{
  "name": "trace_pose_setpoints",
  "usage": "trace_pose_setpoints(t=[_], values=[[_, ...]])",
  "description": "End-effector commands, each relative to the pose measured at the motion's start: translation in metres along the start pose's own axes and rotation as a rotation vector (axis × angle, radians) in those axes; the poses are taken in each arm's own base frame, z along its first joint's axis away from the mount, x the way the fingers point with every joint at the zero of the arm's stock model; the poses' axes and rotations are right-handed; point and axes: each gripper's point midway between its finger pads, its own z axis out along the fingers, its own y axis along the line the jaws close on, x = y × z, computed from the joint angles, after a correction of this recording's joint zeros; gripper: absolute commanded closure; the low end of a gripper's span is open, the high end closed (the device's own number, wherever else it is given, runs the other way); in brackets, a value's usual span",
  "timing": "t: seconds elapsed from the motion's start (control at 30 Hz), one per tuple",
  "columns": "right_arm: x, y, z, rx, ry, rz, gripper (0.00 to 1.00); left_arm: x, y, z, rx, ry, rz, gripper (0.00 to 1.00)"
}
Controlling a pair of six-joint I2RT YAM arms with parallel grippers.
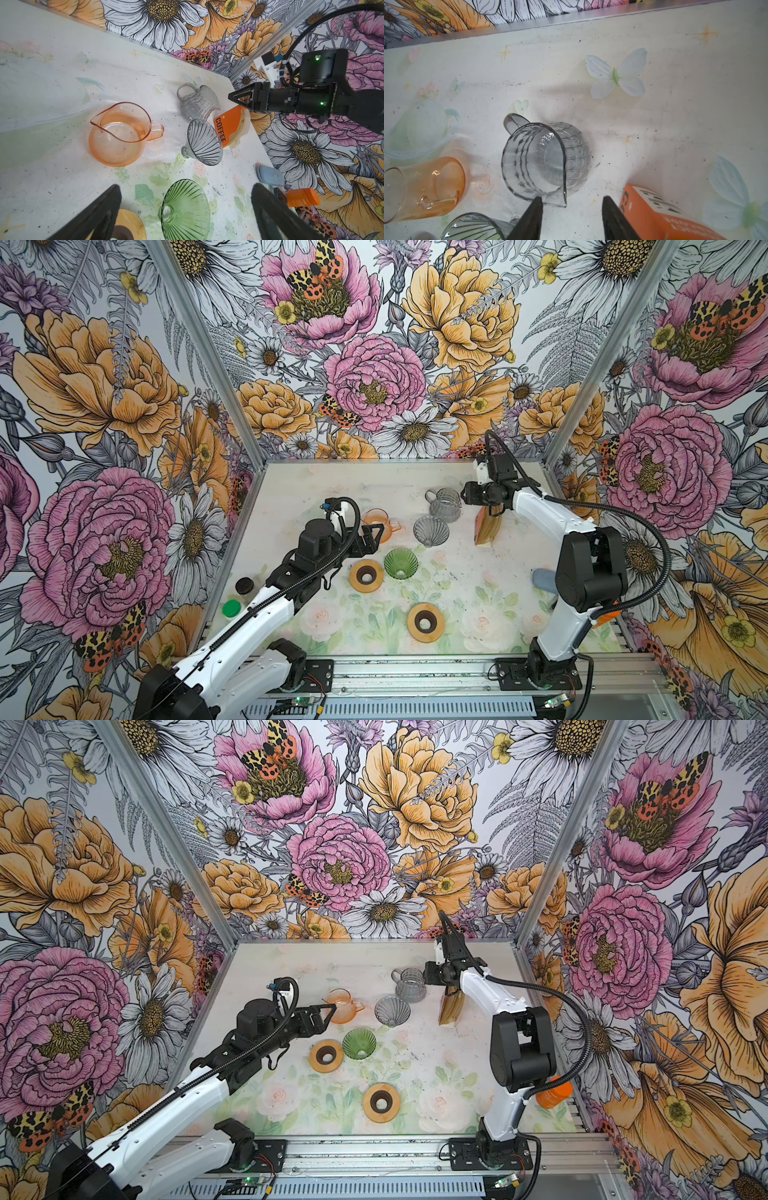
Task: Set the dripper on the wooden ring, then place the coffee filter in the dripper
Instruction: 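Reach the right gripper to the clear ribbed glass pitcher while the left arm moves forward, then lower the right gripper onto the pitcher rim and close it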
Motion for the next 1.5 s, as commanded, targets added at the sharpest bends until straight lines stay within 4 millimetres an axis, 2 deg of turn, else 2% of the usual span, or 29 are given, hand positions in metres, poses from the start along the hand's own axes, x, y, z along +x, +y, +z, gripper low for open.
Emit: trace_pose_setpoints(t=[0.0,0.13,0.4,0.5,1.1,1.47], values=[[-0.004,0.001,0.003,-0.015,0.021,-0.008,0.55,0.001,-0.007,0.002,0.043,-0.001,-0.026,0.01],[-0.002,0.002,0.011,-0.029,0.039,-0.009,0.54,0.001,-0.007,0.004,0.046,0.002,-0.052,0.01],[-0.003,0.002,0.024,-0.026,0.060,-0.007,0.63,-0.005,-0.004,-0.001,0.036,-0.044,-0.115,0.01],[-0.003,0.003,0.029,-0.034,0.067,-0.002,0.63,-0.007,-0.003,-0.003,0.030,-0.060,-0.144,0.01],[-0.002,0.007,0.051,0.027,0.105,-0.069,0.73,0.003,-0.008,-0.007,0.083,-0.051,-0.075,0.01],[0.002,0.003,0.060,0.065,0.130,-0.104,0.79,0.007,-0.013,0.002,0.094,0.005,-0.049,0.01]])
